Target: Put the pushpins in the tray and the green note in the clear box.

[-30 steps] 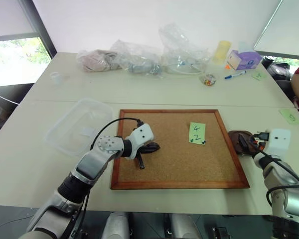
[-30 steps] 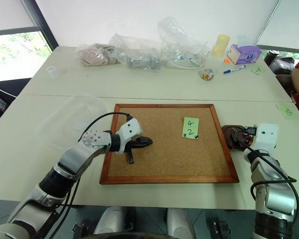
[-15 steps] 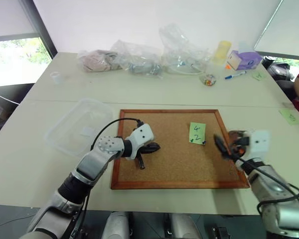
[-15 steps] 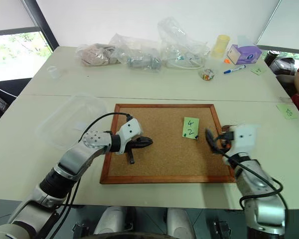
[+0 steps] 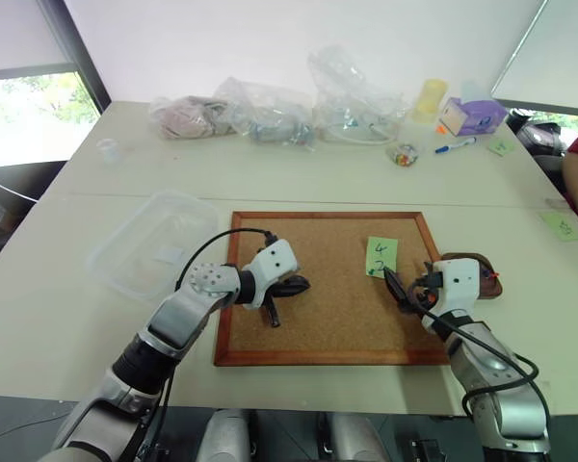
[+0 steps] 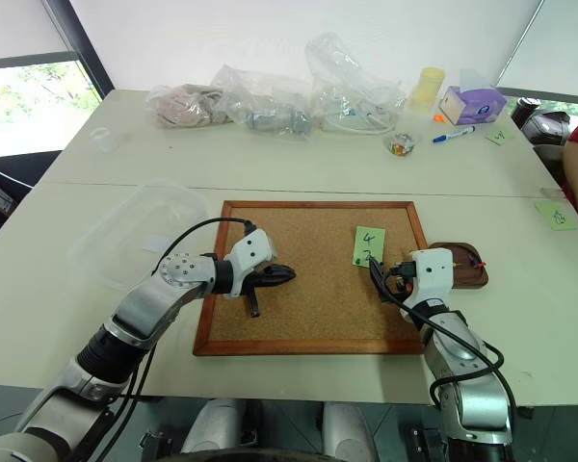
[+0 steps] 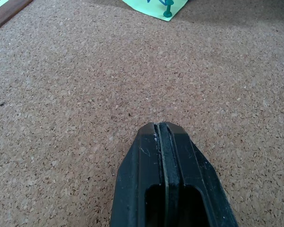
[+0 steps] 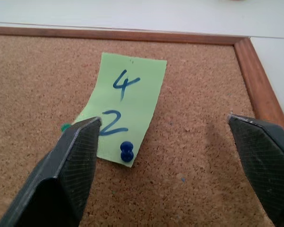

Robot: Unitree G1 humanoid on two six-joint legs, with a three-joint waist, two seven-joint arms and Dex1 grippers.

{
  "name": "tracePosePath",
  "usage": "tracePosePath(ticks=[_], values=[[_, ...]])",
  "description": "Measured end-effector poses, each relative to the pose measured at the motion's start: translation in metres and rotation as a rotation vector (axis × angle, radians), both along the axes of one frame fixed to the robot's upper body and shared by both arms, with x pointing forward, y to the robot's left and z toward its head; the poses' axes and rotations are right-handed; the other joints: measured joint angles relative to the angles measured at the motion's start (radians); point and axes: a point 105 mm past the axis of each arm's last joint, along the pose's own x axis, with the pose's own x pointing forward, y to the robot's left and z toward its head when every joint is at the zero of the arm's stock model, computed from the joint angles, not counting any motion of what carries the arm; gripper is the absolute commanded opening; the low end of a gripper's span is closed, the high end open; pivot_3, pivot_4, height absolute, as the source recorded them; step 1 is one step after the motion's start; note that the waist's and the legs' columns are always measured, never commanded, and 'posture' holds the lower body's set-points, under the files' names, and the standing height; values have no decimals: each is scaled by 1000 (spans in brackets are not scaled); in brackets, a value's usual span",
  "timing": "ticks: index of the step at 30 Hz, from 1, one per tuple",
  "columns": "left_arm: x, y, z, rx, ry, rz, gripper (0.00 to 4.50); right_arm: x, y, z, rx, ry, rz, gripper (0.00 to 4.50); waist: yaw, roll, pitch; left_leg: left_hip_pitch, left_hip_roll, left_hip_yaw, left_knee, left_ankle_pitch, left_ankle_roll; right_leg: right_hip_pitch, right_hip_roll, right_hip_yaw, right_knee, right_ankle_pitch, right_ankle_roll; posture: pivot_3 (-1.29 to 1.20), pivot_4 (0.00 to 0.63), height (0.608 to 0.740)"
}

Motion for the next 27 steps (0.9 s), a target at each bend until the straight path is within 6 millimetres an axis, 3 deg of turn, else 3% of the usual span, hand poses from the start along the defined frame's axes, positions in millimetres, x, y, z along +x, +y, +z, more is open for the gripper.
tracePosePath(ticks=[6,17,22,27], values=[[0,0,0,0,0,0,0,0,11,-5,55,8,39,53,0,0,0,0,0,0,0,0,0,0,0,0,0,0,0,0,150,737],[0,0,0,-1,-1,-1,0,-2,14,-3,124,-15,28,53,1,0,0,0,0,0,0,0,0,0,0,0,0,0,0,0,150,737],[0,0,0,0,2,-2,0,-2,6,21,80,-151,-7,53,0,0,0,0,0,0,0,0,0,0,0,0,0,0,0,0,150,737],[0,0,0,2,3,-5,0,-2,-3,27,66,-191,-48,53,0,0,0,0,0,0,0,0,0,0,0,0,0,0,0,0,150,737]])
